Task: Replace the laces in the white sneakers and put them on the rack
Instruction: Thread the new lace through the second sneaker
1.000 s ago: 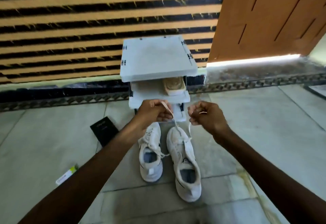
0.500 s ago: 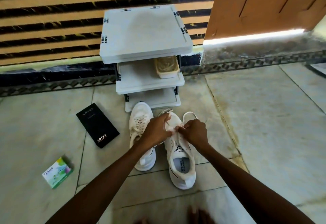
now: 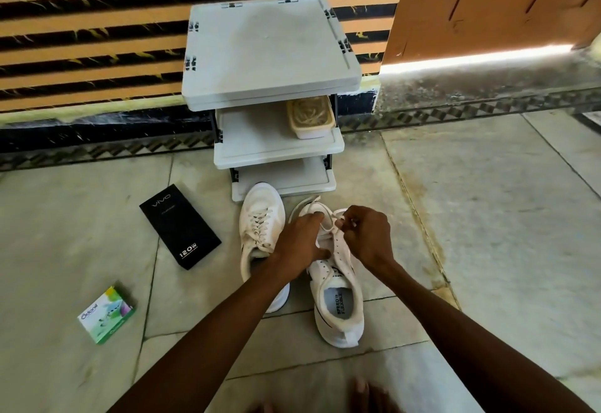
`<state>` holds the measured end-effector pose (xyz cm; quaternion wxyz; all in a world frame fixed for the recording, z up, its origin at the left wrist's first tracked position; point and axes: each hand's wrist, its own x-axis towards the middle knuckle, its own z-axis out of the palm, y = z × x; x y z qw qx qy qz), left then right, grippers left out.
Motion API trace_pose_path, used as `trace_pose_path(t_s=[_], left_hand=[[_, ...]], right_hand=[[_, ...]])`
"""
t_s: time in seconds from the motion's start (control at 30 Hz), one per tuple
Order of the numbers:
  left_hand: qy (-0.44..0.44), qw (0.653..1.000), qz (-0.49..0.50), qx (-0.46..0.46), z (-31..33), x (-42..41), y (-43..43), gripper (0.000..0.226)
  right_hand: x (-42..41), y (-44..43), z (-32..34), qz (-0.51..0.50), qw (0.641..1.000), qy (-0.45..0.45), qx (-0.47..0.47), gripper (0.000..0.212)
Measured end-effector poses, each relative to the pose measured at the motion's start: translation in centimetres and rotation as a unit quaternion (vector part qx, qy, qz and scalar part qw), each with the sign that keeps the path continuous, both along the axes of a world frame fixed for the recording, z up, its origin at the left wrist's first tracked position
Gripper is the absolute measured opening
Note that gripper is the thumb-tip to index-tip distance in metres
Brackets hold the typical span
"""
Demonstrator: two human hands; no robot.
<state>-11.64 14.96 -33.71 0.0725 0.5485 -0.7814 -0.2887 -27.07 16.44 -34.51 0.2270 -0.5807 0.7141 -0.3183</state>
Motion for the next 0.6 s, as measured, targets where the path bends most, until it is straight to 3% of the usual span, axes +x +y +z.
trace_pose_path(t_s=[0.47,0.6], left_hand=[[-0.010,1.000,-0.009,-0.016,-0.5,0.0,-0.3,0.060],[0.006,1.000,0.009,0.016,-0.2,0.1,-0.4,0.060]], right_hand=[[-0.8,-1.8,6.1,-0.071,0.988,-0.103,-0.094,0.017],[-0.8,-1.9,6.2,-0.021,0.997,-0.066,-0.033,0.022]])
